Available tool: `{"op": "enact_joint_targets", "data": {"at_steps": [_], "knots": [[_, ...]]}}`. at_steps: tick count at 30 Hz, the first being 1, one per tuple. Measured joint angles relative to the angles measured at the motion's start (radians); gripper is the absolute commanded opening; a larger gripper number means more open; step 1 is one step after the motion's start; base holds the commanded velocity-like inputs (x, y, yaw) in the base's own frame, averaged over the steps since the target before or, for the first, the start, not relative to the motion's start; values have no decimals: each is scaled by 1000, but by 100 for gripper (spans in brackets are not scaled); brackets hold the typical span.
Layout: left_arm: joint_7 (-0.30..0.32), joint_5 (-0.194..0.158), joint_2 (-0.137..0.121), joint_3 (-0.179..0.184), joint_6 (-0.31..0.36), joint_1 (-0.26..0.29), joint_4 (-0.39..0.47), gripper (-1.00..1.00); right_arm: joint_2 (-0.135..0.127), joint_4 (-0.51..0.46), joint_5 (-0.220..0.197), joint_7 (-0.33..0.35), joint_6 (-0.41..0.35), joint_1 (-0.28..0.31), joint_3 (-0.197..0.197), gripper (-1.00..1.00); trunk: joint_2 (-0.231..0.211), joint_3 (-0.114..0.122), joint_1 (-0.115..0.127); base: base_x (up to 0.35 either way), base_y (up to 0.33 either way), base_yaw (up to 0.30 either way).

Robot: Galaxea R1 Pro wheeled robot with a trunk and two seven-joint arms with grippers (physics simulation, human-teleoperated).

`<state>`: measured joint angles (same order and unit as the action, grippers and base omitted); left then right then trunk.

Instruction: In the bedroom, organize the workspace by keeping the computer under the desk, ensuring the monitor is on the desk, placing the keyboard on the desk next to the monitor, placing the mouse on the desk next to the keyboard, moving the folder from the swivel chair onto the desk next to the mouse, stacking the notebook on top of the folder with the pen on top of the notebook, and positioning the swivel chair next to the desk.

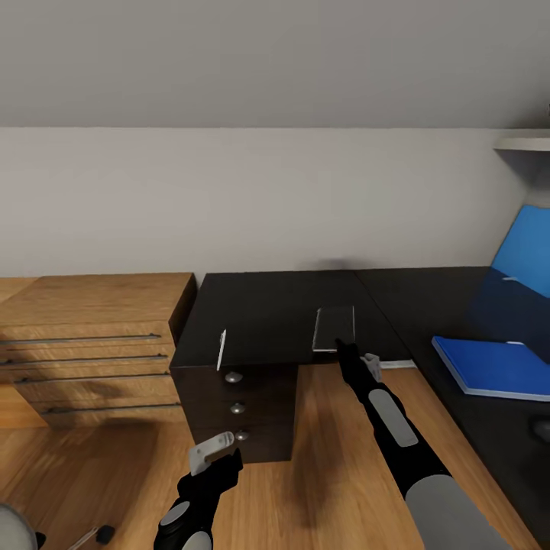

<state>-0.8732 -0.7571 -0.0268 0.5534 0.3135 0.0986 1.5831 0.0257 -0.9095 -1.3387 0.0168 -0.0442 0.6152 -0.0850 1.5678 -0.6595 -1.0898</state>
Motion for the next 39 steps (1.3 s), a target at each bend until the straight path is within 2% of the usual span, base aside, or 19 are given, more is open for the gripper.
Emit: {"op": "enact_joint_targets", "data": {"at_steps": [3,4,6,12,13,16,17,19,23,28,39], "knots": [[0,0,0,0,0,0,-2,100,-16,-14,-2,-1,-3,-2,0,-100,0,0,0,0,0,-161],[0,0,0,1,0,0,-3,100,-33,-23,-2,-2,-6,-3,5,-100,0,0,0,0,0,-221],[0,0,0,1,0,0,-3,100,-47,-30,-3,-2,-7,-3,8,-100,0,0,0,0,0,-236],[0,-1,0,2,0,0,-4,100,-78,-57,-7,-4,-8,-4,33,-100,0,0,0,0,0,-249],[0,0,0,2,0,0,-4,100,-85,-59,-19,-7,-10,-4,45,-100,0,0,0,0,0,-255],[0,-1,0,1,0,0,-5,100,-106,-61,-118,-50,-51,-4,95,-100,0,-1,0,0,0,-256],[0,-1,0,2,0,0,-5,100,-110,-61,-135,-61,-57,-4,103,-100,0,-1,0,0,0,-256],[0,-1,0,2,0,0,-6,100,-123,-62,-163,-86,-70,-3,123,-100,0,-2,0,0,0,-256],[0,-1,0,3,0,0,-10,100,-146,-63,-188,-109,-80,-4,148,-100,0,-4,0,0,0,-251],[1,-1,1,4,0,0,-14,100,-158,-63,-197,-117,-83,-4,205,-100,0,-6,0,0,0,-200],[1,-1,2,6,0,0,-15,100,-159,-63,-197,-119,-83,-4,215,-100,0,-14,0,0,0,-219]]}}
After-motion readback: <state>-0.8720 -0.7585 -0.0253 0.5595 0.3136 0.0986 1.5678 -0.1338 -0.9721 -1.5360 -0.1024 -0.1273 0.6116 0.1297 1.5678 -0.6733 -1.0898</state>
